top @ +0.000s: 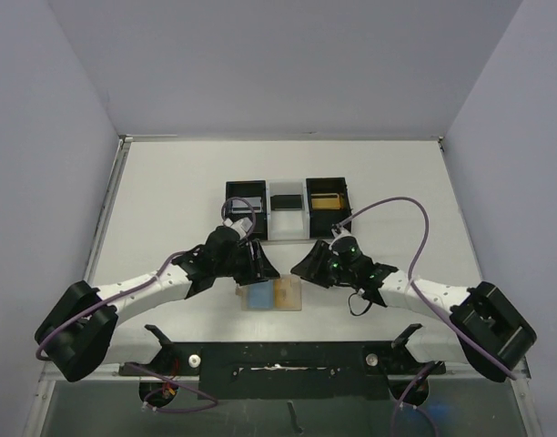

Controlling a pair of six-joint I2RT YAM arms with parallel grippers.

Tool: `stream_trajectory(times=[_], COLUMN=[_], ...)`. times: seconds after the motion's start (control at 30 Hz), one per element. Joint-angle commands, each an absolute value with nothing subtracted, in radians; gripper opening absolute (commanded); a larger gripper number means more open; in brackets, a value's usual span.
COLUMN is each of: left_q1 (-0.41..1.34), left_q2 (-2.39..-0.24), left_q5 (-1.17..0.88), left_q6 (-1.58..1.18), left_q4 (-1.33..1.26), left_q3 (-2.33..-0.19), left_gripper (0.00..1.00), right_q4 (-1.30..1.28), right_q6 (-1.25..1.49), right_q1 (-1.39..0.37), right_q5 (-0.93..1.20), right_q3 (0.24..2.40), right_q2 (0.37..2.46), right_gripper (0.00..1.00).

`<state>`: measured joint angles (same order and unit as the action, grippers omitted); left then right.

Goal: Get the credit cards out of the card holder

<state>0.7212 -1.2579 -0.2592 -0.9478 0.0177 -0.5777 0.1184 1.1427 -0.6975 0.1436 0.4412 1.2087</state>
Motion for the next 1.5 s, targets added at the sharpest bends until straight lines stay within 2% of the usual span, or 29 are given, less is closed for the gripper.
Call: stream_trajectory(times=[0.0, 0.13, 0.27, 0.43, 0.63, 0.73, 1.0, 1.07, 1.13, 1.33, 1.47], left_q1=[0.751, 0.752, 0.754, 0.756, 0.756, 0.756, 0.764, 0.764, 0.767, 0.749, 0.716], left_q2=[-1.291, -1.319, -1.368, -1.407, -1.454, -1.476, -1.397, -1.4, -1.387, -1.233, -1.189], left_q5=[-0.309, -0.305, -0.317, -0.313, -0.294, -0.257, -0.221, -0.24, -0.231, -0.197, -0.223], left_q6=[-0.994, -1.002, -1.008, -1.004, -0.99, -0.995, -1.037, -1.06, -1.093, -1.138, -1.124], left_q4=[-0.1, -0.117, -0.132, -0.139, -0.131, -0.092, -0.164, -0.212, -0.246, -0.375, -0.361], left_q3=[-0.59, -0.575, -0.57, -0.56, -0.537, -0.523, -0.421, -0.411, -0.4, -0.323, -0.314], left_gripper=[0.45, 0.43, 0.41, 0.39, 0.38, 0.33, 0.33, 0.29, 0.15, 0.0, 0.0], right_q4=[0.25, 0.156, 0.118, 0.089, 0.066, 0.058, 0.072, 0.08, 0.054, 0.022, 0.013], right_q6=[1.209, 1.212, 1.205, 1.218, 1.219, 1.23, 1.254, 1.248, 1.24, 1.226, 1.223], right_q1=[-0.732, -0.742, -0.743, -0.747, -0.751, -0.76, -0.776, -0.78, -0.781, -0.779, -0.773], right_q5=[0.199, 0.178, 0.184, 0.167, 0.175, 0.158, 0.149, 0.154, 0.149, 0.136, 0.133], right_q3=[0.471, 0.506, 0.508, 0.498, 0.504, 0.506, 0.502, 0.51, 0.524, 0.531, 0.532], right_q2=[1.297, 1.355, 1.397, 1.444, 1.504, 1.521, 1.557, 1.56, 1.563, 1.543, 1.542], right_gripper=[0.38, 0.32, 0.3, 0.19, 0.18, 0.16, 0.14, 0.13, 0.13, 0.13, 0.12])
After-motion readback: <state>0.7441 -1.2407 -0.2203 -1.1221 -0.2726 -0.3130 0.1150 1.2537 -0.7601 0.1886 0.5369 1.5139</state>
